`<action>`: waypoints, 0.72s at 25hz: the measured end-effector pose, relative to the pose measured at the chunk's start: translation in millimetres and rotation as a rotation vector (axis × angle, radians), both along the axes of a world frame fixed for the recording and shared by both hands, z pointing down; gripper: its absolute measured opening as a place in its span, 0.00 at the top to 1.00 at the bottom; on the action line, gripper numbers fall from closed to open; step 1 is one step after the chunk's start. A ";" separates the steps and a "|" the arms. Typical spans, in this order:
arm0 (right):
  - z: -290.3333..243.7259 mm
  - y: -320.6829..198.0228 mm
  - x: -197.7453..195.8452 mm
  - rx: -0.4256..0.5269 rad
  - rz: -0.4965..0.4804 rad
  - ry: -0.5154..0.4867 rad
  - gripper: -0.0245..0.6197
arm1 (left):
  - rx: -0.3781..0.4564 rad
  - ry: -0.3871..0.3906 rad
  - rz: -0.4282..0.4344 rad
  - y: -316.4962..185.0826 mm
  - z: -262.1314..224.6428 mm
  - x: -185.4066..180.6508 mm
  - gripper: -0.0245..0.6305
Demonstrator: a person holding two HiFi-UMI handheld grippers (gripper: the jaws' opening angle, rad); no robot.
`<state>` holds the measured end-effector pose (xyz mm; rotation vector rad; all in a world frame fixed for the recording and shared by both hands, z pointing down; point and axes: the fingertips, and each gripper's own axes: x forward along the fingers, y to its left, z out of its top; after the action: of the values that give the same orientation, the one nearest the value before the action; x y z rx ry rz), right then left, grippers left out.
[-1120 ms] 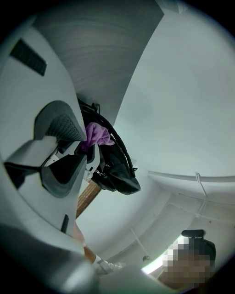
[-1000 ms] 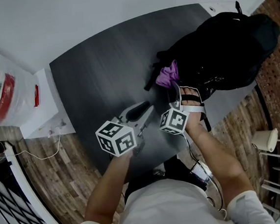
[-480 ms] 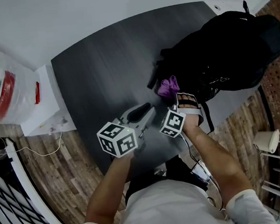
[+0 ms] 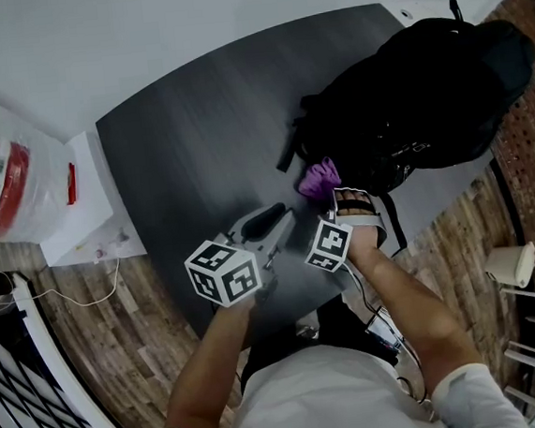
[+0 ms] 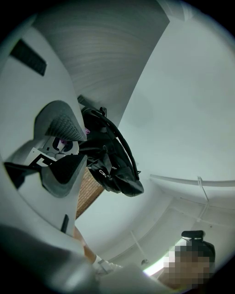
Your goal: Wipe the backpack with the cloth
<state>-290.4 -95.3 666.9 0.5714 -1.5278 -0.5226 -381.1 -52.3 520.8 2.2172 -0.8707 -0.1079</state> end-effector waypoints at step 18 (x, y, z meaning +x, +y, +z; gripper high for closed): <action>-183.0 -30.8 -34.1 0.555 -0.228 -0.122 0.75 | 0.035 0.011 0.038 11.7 -17.2 21.0 0.82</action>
<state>-324.4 -126.1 483.9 0.8688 -1.5729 -1.1225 -360.0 -40.6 503.6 2.2629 -0.8256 -0.1185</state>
